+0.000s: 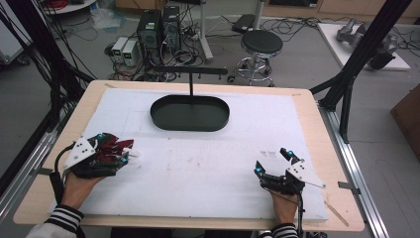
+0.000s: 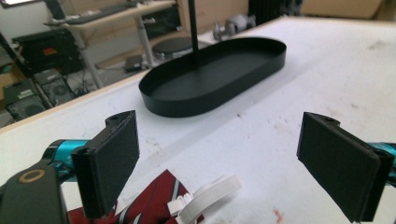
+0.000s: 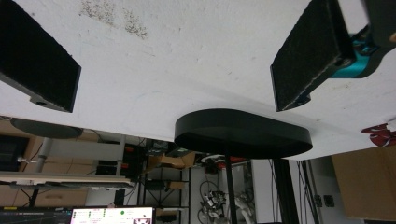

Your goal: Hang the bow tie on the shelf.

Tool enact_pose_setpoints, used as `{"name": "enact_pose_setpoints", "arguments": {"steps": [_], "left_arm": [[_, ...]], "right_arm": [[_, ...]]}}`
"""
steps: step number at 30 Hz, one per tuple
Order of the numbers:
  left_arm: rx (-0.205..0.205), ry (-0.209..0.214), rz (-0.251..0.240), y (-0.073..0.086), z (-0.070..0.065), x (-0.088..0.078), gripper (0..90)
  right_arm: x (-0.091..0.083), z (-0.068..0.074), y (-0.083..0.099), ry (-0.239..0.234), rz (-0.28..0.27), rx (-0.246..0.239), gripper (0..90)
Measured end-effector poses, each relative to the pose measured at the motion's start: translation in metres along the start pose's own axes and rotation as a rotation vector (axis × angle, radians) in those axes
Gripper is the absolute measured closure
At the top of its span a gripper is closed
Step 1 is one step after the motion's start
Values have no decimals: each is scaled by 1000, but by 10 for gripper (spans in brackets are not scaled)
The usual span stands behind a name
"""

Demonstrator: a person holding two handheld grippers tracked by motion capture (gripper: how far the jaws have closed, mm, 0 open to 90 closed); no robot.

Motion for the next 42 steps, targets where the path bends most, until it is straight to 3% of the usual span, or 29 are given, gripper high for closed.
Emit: {"name": "enact_pose_setpoints", "arguments": {"steps": [4,7,9,15,21,23,24,27,30,36,42], "left_arm": [[63,28,88,-1,4,4,136],[84,42,117,-2,6,6,145],[124,76,187,-3,8,9,151],[162,133,257,-7,11,16,156],[239,207,376,-10,13,28,195],[242,217,395,-10,13,32,197],[266,231,432,-10,13,35,215],[292,245,468,-11,13,40,226],[311,276,527,-12,13,48,246],[331,318,594,-12,15,55,323],[339,322,646,-9,18,59,396]], "right_arm": [[0,0,0,2,4,1,5],[0,1,0,2,3,3,5],[0,1,0,2,2,2,5],[0,0,0,0,0,-1,5],[0,0,0,-2,-1,-1,5],[0,0,0,-2,-1,-1,6],[0,0,0,-2,-1,0,5],[0,0,0,-2,-4,-1,6],[0,0,0,-1,-7,-1,5],[0,0,0,1,-6,3,5],[0,-1,0,-2,-7,6,5]]}}
Point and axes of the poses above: each handheld gripper's, and its own axes: x roughly forward along the jaws, y roughly out of its underside, z roughly to its left, the point moved 2 cm from there along x, roughly forward along the jaws, and after that the axes turned 1 degree about -z, right-handed, at the moved point
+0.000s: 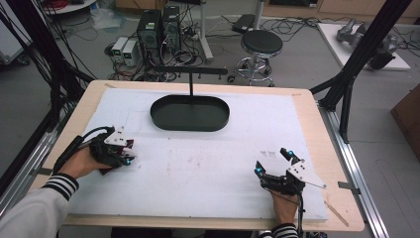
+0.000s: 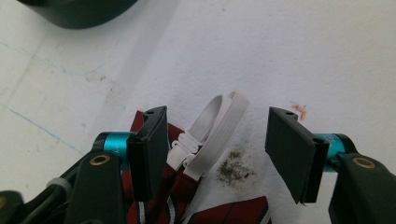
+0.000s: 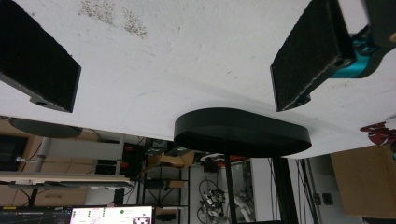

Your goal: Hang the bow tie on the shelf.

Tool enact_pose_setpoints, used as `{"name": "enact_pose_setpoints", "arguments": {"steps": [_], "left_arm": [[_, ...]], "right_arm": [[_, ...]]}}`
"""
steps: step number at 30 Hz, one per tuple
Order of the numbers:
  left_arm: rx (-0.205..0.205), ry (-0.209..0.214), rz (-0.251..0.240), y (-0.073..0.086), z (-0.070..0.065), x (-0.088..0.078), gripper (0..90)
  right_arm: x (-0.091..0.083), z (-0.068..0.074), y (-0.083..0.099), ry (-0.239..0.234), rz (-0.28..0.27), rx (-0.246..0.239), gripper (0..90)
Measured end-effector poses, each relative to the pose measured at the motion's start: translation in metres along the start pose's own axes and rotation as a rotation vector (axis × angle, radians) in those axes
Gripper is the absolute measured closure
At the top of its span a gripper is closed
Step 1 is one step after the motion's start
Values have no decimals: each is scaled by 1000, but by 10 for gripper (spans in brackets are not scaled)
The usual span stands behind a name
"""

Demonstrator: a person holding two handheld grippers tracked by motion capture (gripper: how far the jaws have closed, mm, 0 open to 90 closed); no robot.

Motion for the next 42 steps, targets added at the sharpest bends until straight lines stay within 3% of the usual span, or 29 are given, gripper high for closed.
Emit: {"name": "enact_pose_setpoints", "arguments": {"steps": [4,9,19,23,29,35,42], "left_arm": [[-23,5,27,1,3,2,445],[-14,22,54,1,5,3,501],[-38,59,97,0,5,10,620],[-39,73,101,-1,6,9,781],[-58,92,104,-1,6,8,802],[-87,88,68,-1,9,4,803],[-138,50,-44,-9,19,-13,804]], "right_arm": [[0,0,0,0,0,1,5],[0,0,0,2,-2,2,5],[-1,-1,0,4,-6,5,5],[-1,-1,0,4,-6,4,6],[-1,-1,0,4,-7,4,6],[-1,0,0,5,-7,2,6],[-1,0,0,5,-6,4,5]]}}
Point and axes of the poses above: each handheld gripper's, and its own axes: x roughly forward along the jaws, y roughly out of its underside, z roughly to its left, the point moved 2 cm from there along x, roughly forward along the jaws, and after that the axes turned 1 degree about -z, right-handed, at the moved point
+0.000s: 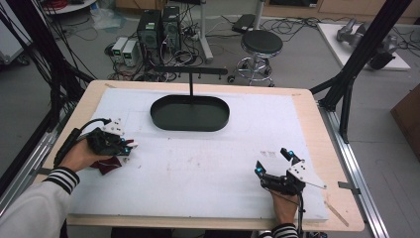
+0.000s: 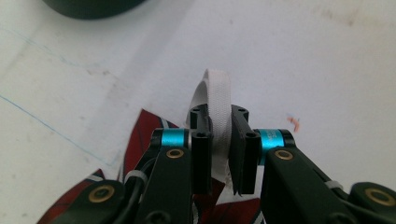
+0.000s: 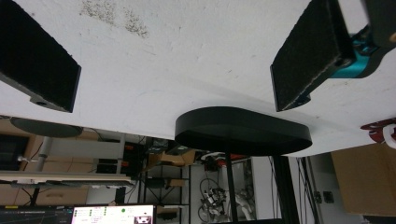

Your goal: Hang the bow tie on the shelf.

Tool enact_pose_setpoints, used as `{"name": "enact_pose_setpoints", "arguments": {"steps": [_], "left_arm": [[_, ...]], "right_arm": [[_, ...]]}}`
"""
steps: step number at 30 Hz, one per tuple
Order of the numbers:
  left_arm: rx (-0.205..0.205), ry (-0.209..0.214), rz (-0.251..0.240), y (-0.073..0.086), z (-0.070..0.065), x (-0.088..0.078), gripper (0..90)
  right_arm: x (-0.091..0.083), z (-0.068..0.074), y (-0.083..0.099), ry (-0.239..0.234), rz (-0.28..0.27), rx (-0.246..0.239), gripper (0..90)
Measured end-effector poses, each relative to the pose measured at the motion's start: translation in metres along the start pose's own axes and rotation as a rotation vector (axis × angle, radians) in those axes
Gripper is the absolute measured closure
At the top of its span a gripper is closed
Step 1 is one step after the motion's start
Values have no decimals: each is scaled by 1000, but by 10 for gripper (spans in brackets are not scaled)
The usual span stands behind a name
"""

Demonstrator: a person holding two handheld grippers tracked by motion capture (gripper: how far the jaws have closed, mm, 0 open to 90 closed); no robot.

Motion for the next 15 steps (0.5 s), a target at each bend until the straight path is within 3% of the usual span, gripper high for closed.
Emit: {"name": "enact_pose_setpoints", "arguments": {"steps": [8,15], "left_arm": [[-55,-27,-182,-21,7,-19,803],[-61,-34,-316,-39,8,-28,803]], "right_arm": [[0,0,0,0,-1,-4,6],[0,0,0,-1,-1,-2,5]]}}
Point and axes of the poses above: each handheld gripper's, and its own axes: x roughly forward along the jaws, y roughly out of its underside, z roughly to its left, the point moved 2 cm from there along x, roughly forward along the jaws, and after that the axes turned 1 degree about -z, right-handed, at the moved point
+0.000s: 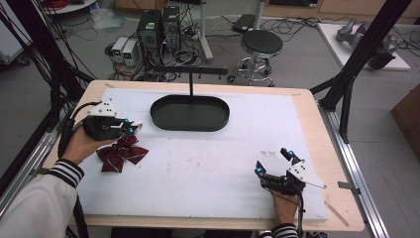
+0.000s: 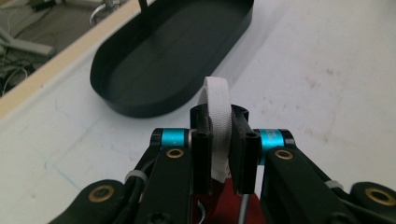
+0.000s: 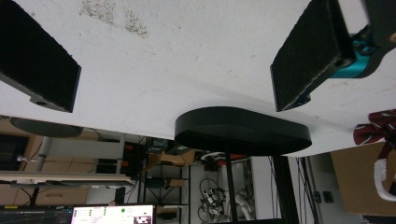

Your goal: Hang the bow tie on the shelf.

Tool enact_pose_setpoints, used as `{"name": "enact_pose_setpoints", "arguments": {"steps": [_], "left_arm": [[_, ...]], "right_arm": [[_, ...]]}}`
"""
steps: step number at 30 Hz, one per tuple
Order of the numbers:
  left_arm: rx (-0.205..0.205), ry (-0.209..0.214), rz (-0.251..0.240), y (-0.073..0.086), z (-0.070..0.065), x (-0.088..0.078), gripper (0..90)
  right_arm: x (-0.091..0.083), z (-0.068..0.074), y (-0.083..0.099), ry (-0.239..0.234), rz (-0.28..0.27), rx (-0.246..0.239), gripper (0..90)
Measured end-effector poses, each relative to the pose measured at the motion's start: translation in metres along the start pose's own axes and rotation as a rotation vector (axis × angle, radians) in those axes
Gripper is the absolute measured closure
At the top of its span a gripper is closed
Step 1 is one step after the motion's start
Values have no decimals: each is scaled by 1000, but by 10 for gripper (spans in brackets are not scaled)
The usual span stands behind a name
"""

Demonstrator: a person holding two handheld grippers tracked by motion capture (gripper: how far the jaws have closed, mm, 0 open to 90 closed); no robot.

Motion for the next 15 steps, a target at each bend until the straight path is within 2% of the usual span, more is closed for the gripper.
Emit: {"name": "enact_pose_setpoints", "arguments": {"steps": [3,7,15], "left_arm": [[-1,-5,-57,-7,0,0,804],[-28,6,-120,-15,1,3,803],[-38,10,-183,-35,6,15,804]], "right_arm": [[0,0,0,0,-1,0,6],[0,0,0,0,0,2,5],[0,0,0,1,0,-1,6]]}}
Point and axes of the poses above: each handheld gripper's, and its own axes: x roughly forward along the jaws, y roughly out of its underside, z roughly to its left, the point moved 2 cm from there along x, roughly forward along the jaws, and after that the axes turned 1 degree about -z, right-handed, at the moved point
